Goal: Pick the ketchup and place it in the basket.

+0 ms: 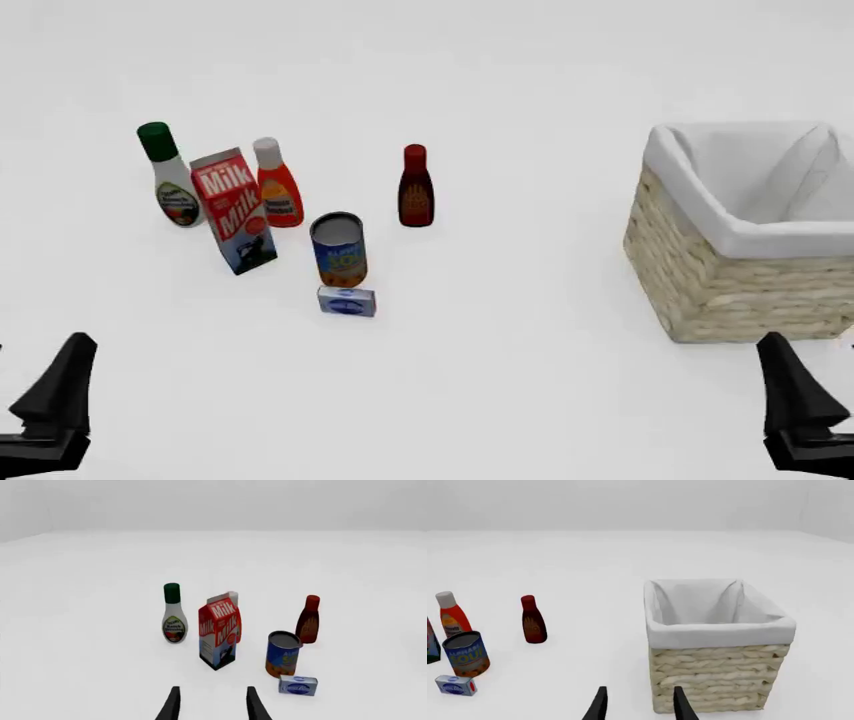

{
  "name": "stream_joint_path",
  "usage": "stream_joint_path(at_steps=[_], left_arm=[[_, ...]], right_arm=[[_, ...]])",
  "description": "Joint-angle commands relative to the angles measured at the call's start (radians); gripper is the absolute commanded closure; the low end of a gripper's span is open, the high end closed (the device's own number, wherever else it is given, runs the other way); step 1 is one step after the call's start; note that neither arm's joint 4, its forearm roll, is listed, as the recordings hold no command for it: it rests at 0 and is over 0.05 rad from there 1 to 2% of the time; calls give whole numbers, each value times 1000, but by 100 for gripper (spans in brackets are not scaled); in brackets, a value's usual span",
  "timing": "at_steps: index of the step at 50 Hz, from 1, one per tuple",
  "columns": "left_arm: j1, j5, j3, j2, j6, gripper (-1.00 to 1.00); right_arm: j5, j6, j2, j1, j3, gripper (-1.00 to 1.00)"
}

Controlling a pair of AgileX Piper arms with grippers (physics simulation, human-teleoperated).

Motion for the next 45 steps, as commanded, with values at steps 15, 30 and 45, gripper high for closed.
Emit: stream_joint_path(at_steps=[15, 30, 45], left_arm=[[4, -36, -26, 85, 12, -100], [-11, -123, -198, 343, 63, -100], [-24, 28, -463, 575, 30, -100]], right_arm=[[-1, 0, 3, 2, -2, -100], [-1, 10, 4, 4, -2, -100], [-1, 8, 7, 6, -3, -100]])
